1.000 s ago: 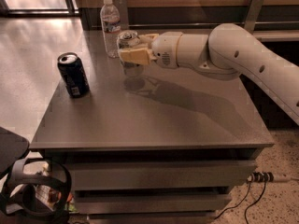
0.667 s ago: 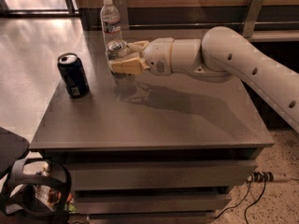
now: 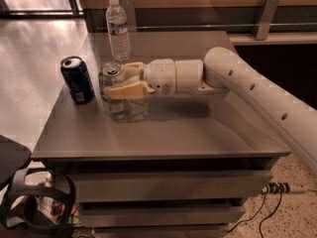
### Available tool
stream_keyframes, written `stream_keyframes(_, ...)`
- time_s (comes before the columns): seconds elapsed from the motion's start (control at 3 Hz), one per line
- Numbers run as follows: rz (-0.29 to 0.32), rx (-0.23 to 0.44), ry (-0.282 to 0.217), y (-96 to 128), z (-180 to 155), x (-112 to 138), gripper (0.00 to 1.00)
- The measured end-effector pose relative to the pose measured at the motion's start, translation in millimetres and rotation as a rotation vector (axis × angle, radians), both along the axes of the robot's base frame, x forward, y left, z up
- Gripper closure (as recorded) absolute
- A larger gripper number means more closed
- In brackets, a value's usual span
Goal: Move 7up can near pepsi can
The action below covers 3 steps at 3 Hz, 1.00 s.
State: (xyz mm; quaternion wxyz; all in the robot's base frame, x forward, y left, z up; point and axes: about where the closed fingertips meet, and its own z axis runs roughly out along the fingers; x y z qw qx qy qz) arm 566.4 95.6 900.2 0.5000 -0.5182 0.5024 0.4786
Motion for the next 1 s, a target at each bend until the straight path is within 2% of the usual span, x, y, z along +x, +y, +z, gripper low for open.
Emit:
stream_keyframes(0.33,0.016,0.002,0.002,2.2,-1.2,-3.5,0.84)
stream_keyframes(0.67,0.023,0.002,0.002,5.5,-0.6,-5.1,0.53)
stream_keyframes(1.0,0.027,0.002,0.001,7.6,-0.1,-6.1,0.28)
